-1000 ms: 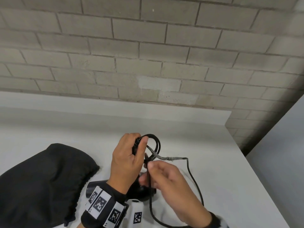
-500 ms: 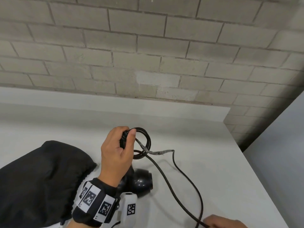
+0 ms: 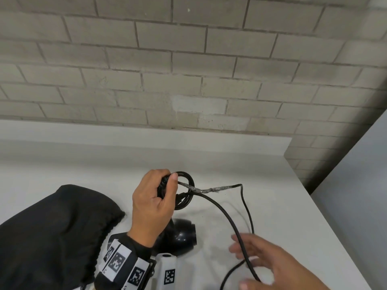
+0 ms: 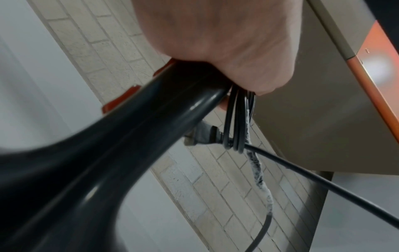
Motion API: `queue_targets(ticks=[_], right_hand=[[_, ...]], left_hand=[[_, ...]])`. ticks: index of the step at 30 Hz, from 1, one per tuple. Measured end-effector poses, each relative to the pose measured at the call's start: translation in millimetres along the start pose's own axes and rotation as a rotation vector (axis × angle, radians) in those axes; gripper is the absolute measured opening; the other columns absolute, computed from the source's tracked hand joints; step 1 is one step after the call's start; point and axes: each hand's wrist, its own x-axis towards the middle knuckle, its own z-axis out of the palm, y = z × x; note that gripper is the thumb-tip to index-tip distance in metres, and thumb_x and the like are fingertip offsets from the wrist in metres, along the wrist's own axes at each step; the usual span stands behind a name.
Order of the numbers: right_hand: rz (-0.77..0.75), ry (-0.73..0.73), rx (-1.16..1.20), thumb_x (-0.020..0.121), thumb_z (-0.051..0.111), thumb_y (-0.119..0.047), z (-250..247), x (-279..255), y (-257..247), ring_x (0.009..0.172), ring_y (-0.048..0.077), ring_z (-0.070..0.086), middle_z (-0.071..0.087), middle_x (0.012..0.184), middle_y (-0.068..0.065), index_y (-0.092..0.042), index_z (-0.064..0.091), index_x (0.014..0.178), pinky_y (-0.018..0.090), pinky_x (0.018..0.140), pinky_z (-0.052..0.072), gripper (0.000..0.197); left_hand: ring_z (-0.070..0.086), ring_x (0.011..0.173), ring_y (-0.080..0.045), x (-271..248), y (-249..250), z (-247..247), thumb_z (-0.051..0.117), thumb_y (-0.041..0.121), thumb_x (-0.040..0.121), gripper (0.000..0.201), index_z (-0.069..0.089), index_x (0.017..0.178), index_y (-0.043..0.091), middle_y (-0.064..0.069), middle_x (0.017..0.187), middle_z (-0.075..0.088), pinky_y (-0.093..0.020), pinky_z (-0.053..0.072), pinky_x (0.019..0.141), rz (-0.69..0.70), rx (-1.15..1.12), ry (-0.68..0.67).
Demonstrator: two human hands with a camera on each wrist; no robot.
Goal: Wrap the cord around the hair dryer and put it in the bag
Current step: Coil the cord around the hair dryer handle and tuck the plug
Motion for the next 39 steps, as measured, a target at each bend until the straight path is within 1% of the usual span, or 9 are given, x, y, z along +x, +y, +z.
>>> queue_targets(ticks=[6, 9, 11, 15, 22, 26, 30, 35, 39], right_hand=[[0.026, -0.011, 0.208, 0.084, 0.073, -0.035, 47.4, 46.0, -50.1, 0.079, 0.030, 0.073, 0.073, 0.103, 0.008, -0.015, 0.056, 0.120, 0.037, 0.071, 0.060, 0.045], [0.038, 0.039, 0.325, 0.097, 0.055, -0.030, 58.3, 55.6, -62.5, 0.040, 0.014, 0.042, 0.069, 0.082, 0.008, -0.014, 0.062, 0.112, 0.020, 0.037, 0.033, 0.023], [-0.029, 0.087, 0.305, 0.101, 0.048, -0.031, 57.5, 53.0, -67.3, 0.038, 0.011, 0.027, 0.060, 0.068, 0.005, -0.017, 0.065, 0.104, 0.017, 0.038, 0.019, 0.022], [-0.238, 0.128, 0.139, 0.099, 0.048, -0.031, 48.6, 31.6, -77.1, 0.036, 0.010, 0.030, 0.054, 0.057, 0.004, -0.025, 0.069, 0.088, 0.015, 0.037, 0.025, 0.025], [-0.262, 0.171, -0.037, 0.095, 0.055, -0.037, 3.6, -7.9, -50.5, 0.045, 0.011, 0.037, 0.063, 0.065, 0.009, -0.021, 0.074, 0.084, 0.019, 0.046, 0.032, 0.027], [-0.153, 0.264, -0.368, 0.097, 0.057, -0.018, -12.2, 12.5, 10.6, 0.053, 0.003, 0.047, 0.068, 0.070, -0.006, -0.042, 0.067, 0.077, 0.014, 0.056, 0.040, 0.033], [-0.247, 0.439, -0.616, 0.084, 0.073, -0.013, -7.3, 37.0, 52.0, 0.087, -0.006, 0.060, 0.066, 0.080, -0.019, -0.063, 0.058, 0.087, 0.004, 0.072, 0.044, 0.052], [-0.716, 0.732, -0.590, 0.083, 0.064, -0.028, 28.5, 50.7, 10.9, 0.079, 0.000, 0.054, 0.061, 0.080, -0.020, -0.032, 0.066, 0.081, 0.006, 0.069, 0.038, 0.005], [-0.880, 0.767, -0.561, 0.083, 0.067, -0.026, 58.2, 62.2, -19.7, 0.087, -0.003, 0.050, 0.060, 0.090, -0.006, -0.013, 0.067, 0.092, 0.005, 0.075, 0.039, 0.016]], left_hand=[[0.052, 0.068, -0.009, -4.5, 6.3, 3.0, 0.054, 0.030, 0.095, 0.027, 0.066, 0.086, 0.007, 0.002, 0.072, 0.058, -0.019, 0.042, 0.062, 0.041, -0.023, -0.014], [0.054, 0.065, -0.007, -5.8, 8.9, 3.7, 0.055, 0.031, 0.095, 0.024, 0.066, 0.088, 0.011, 0.006, 0.070, 0.059, -0.017, 0.043, 0.060, 0.050, -0.055, -0.024], [0.056, 0.061, -0.010, -4.7, 7.9, 2.2, 0.055, 0.032, 0.095, 0.018, 0.064, 0.091, 0.018, 0.006, 0.067, 0.058, -0.023, 0.046, 0.055, 0.032, -0.089, -0.022], [0.060, 0.056, -0.016, -0.1, -0.4, -4.5, 0.052, 0.040, 0.096, 0.013, 0.061, 0.095, 0.030, 0.007, 0.064, 0.058, -0.036, 0.049, 0.053, -0.040, -0.095, 0.012], [0.065, 0.056, -0.013, 1.2, -5.0, -4.4, 0.051, 0.043, 0.095, 0.015, 0.060, 0.095, 0.030, 0.006, 0.071, 0.063, -0.027, 0.051, 0.054, -0.091, -0.122, 0.004], [0.066, 0.057, -0.013, -0.3, -5.8, -4.2, 0.052, 0.043, 0.095, 0.016, 0.061, 0.095, 0.029, 0.006, 0.071, 0.063, -0.023, 0.052, 0.056, -0.104, -0.155, -0.001], [0.065, 0.057, -0.012, -3.4, -0.5, -2.4, 0.052, 0.042, 0.094, 0.014, 0.061, 0.095, 0.031, 0.006, 0.071, 0.063, -0.019, 0.050, 0.055, -0.083, -0.164, -0.026], [0.064, 0.056, -0.012, -6.1, 1.2, -1.8, 0.052, 0.043, 0.094, 0.014, 0.061, 0.094, 0.032, 0.005, 0.068, 0.061, -0.022, 0.050, 0.053, -0.069, -0.155, -0.026], [0.065, 0.056, -0.010, -7.1, 0.7, -2.2, 0.052, 0.044, 0.094, 0.015, 0.061, 0.094, 0.033, 0.007, 0.069, 0.061, -0.028, 0.050, 0.053, -0.059, -0.140, -0.022]])
